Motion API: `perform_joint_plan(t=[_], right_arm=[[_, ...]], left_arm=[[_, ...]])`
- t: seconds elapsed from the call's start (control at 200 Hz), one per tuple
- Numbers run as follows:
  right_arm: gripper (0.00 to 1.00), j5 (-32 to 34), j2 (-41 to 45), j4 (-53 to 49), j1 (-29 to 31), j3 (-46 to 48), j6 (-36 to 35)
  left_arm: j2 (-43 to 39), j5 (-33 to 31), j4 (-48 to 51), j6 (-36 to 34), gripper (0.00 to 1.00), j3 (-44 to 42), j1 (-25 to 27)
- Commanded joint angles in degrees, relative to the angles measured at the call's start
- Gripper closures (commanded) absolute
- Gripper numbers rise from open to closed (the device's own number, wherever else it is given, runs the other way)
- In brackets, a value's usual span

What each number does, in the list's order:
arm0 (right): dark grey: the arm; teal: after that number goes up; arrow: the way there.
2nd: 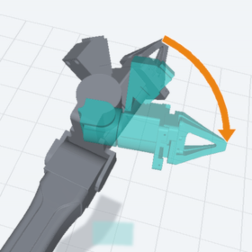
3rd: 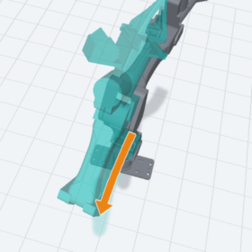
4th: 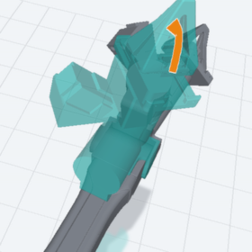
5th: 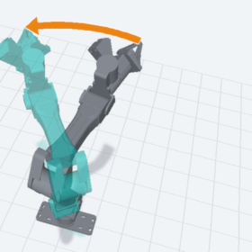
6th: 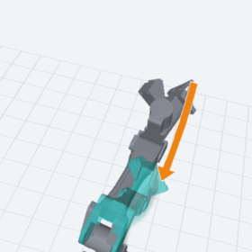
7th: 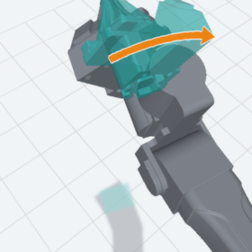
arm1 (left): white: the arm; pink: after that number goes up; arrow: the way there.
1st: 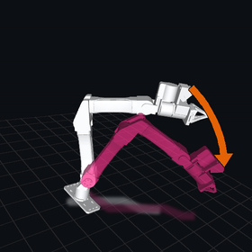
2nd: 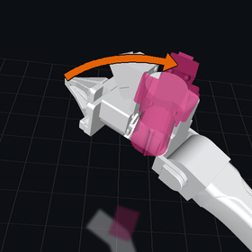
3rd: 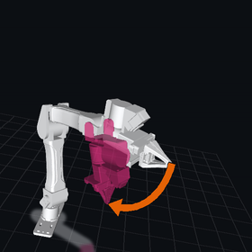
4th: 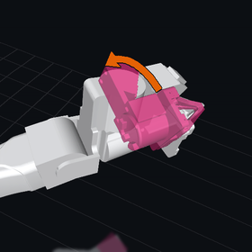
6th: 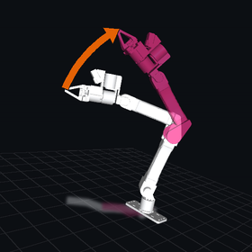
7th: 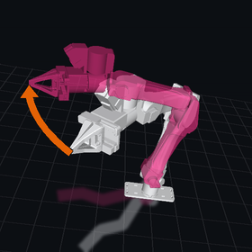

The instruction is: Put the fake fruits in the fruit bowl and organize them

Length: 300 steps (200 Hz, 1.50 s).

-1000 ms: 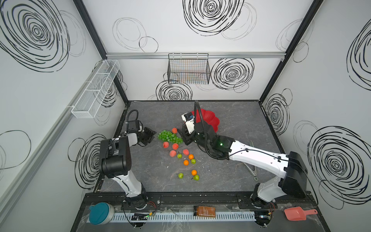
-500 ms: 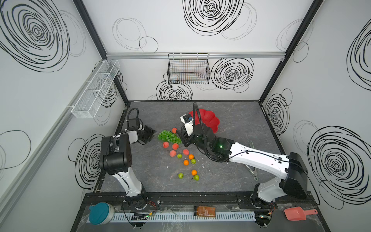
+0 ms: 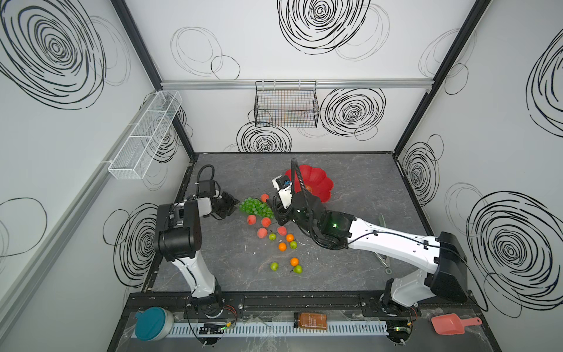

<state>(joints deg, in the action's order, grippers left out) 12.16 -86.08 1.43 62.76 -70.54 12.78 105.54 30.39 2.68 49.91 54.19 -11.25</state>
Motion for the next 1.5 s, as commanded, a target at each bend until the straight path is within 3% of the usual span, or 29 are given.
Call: perform_joint_plan(t=[0.0, 0.225, 1.496], right_arm=[[0.55, 2.5, 1.1, -1.1, 1.1, -1.4, -1.2], [0.55, 4.6, 0.7, -1.9, 2.0, -2.3, -1.5], [0.56, 14.5, 2.1, -0.9, 4.4, 0.8, -1.6]], left_arm=[[1.1, -1.0, 0.2, -1.0, 0.62, 1.7, 0.4], [2.2, -0.3, -0.1, -1.0, 0.63, 2.2, 1.1], [2.2, 0.7, 0.5, -2.4, 0.94, 3.0, 1.0]])
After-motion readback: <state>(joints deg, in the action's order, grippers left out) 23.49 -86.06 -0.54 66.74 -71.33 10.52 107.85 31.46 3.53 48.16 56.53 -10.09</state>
